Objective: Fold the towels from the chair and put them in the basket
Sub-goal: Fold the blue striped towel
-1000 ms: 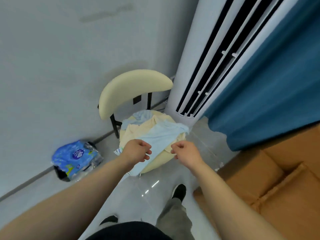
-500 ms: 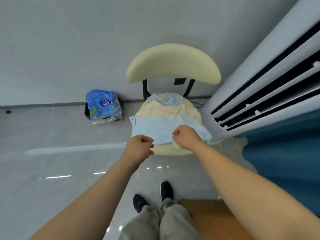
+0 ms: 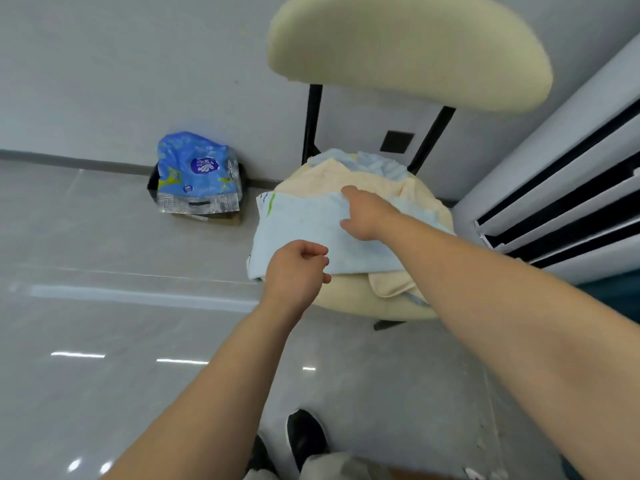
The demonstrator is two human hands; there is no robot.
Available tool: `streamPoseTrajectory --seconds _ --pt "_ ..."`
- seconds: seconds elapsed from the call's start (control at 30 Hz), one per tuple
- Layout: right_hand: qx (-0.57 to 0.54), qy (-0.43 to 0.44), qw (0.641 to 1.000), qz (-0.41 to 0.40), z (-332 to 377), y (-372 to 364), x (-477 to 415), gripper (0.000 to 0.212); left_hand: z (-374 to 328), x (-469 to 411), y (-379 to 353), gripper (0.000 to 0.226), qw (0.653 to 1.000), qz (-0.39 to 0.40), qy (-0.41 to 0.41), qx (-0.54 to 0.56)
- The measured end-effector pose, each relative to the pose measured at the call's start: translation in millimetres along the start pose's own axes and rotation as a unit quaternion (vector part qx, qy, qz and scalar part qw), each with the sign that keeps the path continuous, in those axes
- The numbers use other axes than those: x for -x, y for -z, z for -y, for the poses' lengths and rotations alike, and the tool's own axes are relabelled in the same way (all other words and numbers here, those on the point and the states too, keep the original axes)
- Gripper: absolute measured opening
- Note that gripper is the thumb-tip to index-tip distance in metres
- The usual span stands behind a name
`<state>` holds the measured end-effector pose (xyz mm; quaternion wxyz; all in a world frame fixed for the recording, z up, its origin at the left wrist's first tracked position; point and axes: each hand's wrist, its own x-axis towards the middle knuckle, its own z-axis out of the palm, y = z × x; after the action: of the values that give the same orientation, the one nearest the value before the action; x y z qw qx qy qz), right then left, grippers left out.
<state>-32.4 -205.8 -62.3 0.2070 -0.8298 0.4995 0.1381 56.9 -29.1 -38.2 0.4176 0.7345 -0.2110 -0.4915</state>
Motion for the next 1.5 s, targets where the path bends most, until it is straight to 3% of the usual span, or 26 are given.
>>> streamPoseTrajectory --seconds 0.07,0.17,0.27,0.37,0.5,0.6,0.87,1.1,1.27,1.5 --pt "0.033 0.013 0.999 -0.022 -6.9 -13.6 -7.4 0.063 23.8 0.3 -6.9 0.014 1.000 -0.013 -0.014 0.009" --pt "0.067 0.027 0.991 -0.109 -11.7 -19.1 -4.7 0.043 51.0 9.0 -15.4 0.014 0.999 -0.034 -0.034 0.012" --pt "0.114 0.014 0.985 -0.129 -10.2 -12.8 19.7 0.031 68.5 31.5 -22.4 0.014 0.996 -0.065 -0.067 0.007" --pt "0.138 0.026 0.977 -0.161 -12.2 1.2 66.8 0.040 79.5 71.1 -27.9 0.015 0.989 -0.102 -0.108 -0.017" --pt "0.159 0.054 0.955 -0.245 -15.4 31.5 151.0 0.019 79.4 133.7 -33.5 0.019 0.978 -0.161 -0.123 -0.057" --pt "0.176 0.082 0.934 -0.301 -16.0 54.8 209.8 0.020 67.4 181.8 -38.5 0.019 0.966 -0.191 -0.149 -0.095" --pt "0.083 0.178 0.885 -0.422 -16.0 103.1 327.2 0.007 36.8 266.5 -47.3 0.031 0.922 -0.264 -0.243 -0.145" --pt "-0.029 0.239 0.870 -0.431 13.8 93.4 384.2 0.016 44.8 302.5 -50.8 0.060 0.921 -0.232 -0.286 -0.130" --pt "-0.076 0.268 0.875 -0.396 49.8 68.0 389.9 0.019 70.8 304.3 -42.9 0.054 0.923 -0.213 -0.298 -0.120" --pt "-0.118 0.240 0.899 -0.348 92.5 12.8 355.9 0.022 126.7 272.8 6.2 0.035 0.934 -0.245 -0.237 -0.107"
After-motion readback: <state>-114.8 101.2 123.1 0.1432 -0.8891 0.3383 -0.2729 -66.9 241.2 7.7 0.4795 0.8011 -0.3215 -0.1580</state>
